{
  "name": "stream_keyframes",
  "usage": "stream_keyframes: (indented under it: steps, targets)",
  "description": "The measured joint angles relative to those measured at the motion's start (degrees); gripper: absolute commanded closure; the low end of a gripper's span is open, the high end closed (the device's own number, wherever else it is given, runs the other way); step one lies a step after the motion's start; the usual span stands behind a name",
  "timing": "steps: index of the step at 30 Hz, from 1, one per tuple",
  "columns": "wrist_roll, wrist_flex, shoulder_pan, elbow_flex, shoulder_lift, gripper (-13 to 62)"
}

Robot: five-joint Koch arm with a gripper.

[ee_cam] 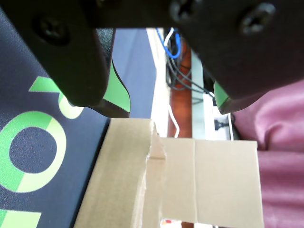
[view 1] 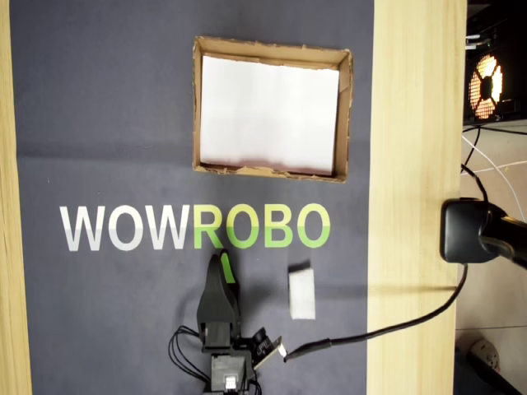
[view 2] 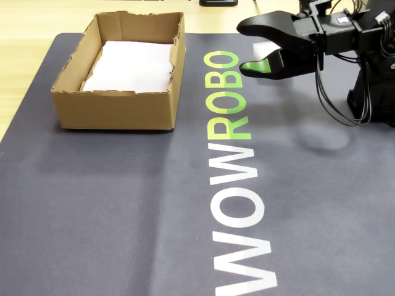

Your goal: Put the block into the box.

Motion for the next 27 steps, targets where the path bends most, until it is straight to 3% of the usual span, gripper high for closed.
stream_keyframes:
  steps: [27]
  targets:
    - [-0.88,-0.18,0.0,0.0,0.0,16.5]
